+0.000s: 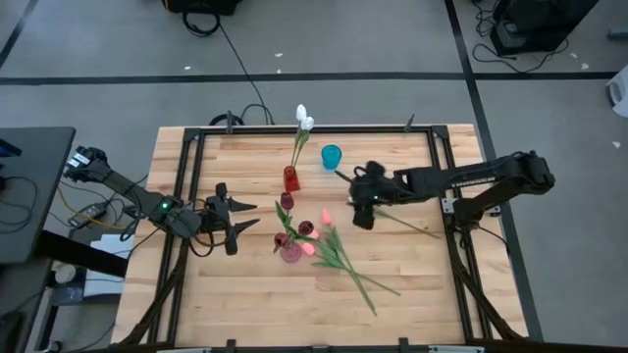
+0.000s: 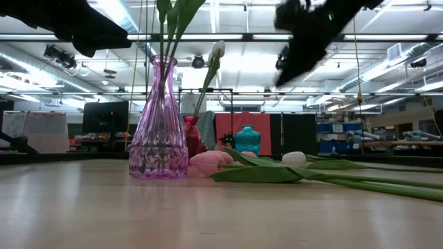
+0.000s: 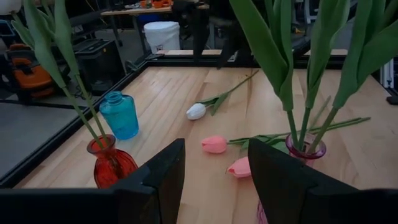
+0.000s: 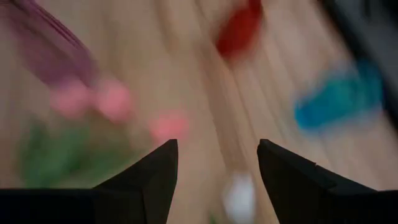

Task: Sort flowers into vase by color
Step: Put the white tulip into the red flower vase

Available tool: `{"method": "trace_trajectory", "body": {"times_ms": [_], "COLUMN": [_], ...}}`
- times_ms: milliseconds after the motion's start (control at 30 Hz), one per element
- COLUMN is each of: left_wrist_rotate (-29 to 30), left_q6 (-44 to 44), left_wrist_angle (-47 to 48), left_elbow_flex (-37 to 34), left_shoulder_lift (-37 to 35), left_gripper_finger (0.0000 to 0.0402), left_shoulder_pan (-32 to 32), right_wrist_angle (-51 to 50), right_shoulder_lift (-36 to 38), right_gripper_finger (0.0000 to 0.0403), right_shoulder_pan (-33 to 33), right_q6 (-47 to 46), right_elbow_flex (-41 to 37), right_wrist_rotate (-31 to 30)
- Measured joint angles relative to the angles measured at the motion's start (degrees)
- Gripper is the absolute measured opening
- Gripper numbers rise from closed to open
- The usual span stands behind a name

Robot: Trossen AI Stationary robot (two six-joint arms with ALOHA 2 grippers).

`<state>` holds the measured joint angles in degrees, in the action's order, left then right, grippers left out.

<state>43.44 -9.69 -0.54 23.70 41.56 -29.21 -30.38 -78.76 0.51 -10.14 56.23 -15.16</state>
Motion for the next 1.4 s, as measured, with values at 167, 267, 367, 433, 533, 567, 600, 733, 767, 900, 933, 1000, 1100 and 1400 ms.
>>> {"method": "trace_trajectory", "body": {"times_ms": [167,267,367,433,533,567,600,733,767,900,933,1000,1100,1400], "left_wrist_rotate": [0.02,0.02,0.04,0.04,0.04,0.04,0.04,0.04,-0.01,-0.28,-0.31,-0.37,-0.42,-0.61], "left_q6": [0.56,1.43,1.75,1.71,1.51,1.51,1.47,1.29,1.29,1.27,1.27,1.33,1.62,1.78], "left_wrist_angle": [0.07,0.05,0.05,0.05,0.03,0.03,0.01,-0.01,0.01,0.01,0.01,0.13,0.16,0.16], "left_elbow_flex": [0.0,0.0,0.0,0.0,0.0,0.0,0.0,0.0,0.0,0.0,0.0,0.0,0.0,0.0], "left_shoulder_lift": [0.0,0.0,0.0,0.0,0.0,0.0,0.0,0.0,0.0,0.0,0.0,0.0,0.0,0.0], "left_gripper_finger": [0.0182,0.0182,0.0182,0.0182,0.0182,0.0182,0.0182,0.0182,0.0182,0.0182,0.0182,0.0182,0.0182,0.0182], "left_shoulder_pan": [0.0,0.0,0.0,-0.03,-0.03,-0.03,-0.03,-0.05,-0.05,-0.05,-0.05,-0.05,-0.05,-0.09], "right_wrist_angle": [-18.77,-25.55,-28.61,-29.06,-29.09,-29.21,-29.47,-30.73,-30.71,-30.09,-29.67,-28.96,-28.72,-26.21], "right_shoulder_lift": [-2.85,-5.42,-8.67,-11.07,-14.74,-16.0,-17.08,-20.11,-20.58,-21.55,-21.52,-21.3,-21.24,-21.16], "right_gripper_finger": [0.023,0.023,0.023,0.023,0.0228,0.0225,0.0221,0.019,0.0181,0.0145,0.0137,0.0123,0.0103,0.0064], "right_shoulder_pan": [-5.19,-7.7,-8.42,-8.42,-8.42,-8.42,-8.61,-9.24,-9.27,-9.16,-9.17,-9.18,-9.22,-9.27], "right_q6": [-9.73,-11.94,-12.5,-11.85,-9.69,-9.0,-8.23,-7.5,-7.78,-7.99,-8.09,-8.12,-8.28,-8.8], "right_elbow_flex": [-0.01,-0.03,-0.03,-0.03,-0.03,-0.03,-0.03,-0.03,-0.03,-0.16,-0.38,-0.94,-1.44,-3.06], "right_wrist_rotate": [1.6,1.49,2.49,4.73,7.99,8.88,9.97,13.49,13.73,13.97,14.21,15.2,15.3,17.6]}}
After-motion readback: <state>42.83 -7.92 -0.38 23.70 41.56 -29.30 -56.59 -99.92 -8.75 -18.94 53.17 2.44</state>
